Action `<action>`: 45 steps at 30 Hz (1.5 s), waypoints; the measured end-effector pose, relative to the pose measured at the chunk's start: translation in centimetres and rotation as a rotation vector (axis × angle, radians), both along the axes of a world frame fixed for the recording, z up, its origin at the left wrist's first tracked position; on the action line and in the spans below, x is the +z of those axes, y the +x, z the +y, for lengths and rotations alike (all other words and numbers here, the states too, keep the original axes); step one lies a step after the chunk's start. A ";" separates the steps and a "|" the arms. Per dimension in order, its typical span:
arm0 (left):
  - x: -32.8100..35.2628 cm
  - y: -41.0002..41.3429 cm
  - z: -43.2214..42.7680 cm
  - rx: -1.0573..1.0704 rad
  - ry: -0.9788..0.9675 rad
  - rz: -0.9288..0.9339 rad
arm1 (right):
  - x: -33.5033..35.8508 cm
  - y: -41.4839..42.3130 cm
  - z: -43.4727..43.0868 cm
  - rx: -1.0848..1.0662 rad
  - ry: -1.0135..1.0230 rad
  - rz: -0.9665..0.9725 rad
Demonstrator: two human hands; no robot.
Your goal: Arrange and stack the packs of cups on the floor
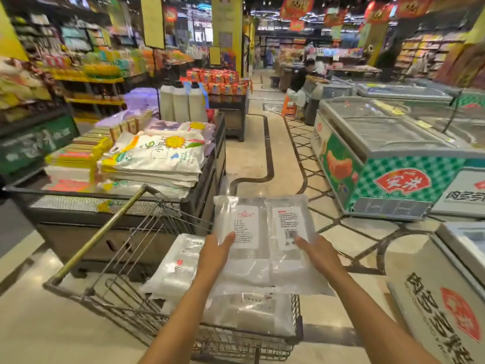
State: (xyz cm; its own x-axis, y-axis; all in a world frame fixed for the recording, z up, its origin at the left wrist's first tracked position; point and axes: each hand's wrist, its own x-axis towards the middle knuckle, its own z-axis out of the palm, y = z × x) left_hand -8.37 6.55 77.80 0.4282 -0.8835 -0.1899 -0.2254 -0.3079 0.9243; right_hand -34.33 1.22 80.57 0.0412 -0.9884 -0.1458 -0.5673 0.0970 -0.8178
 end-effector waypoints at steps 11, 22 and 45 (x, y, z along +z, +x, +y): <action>-8.5 11.9 -2.0 0.480 0.107 0.186 | -7.0 18.7 -14.1 0.447 0.175 0.058; -20.1 13.7 -6.7 0.830 0.272 0.506 | -19.2 31.3 -27.1 0.810 0.326 0.267; -8.3 18.4 -15.5 0.328 0.444 -0.584 | -8.6 27.9 -29.4 0.759 -0.082 0.605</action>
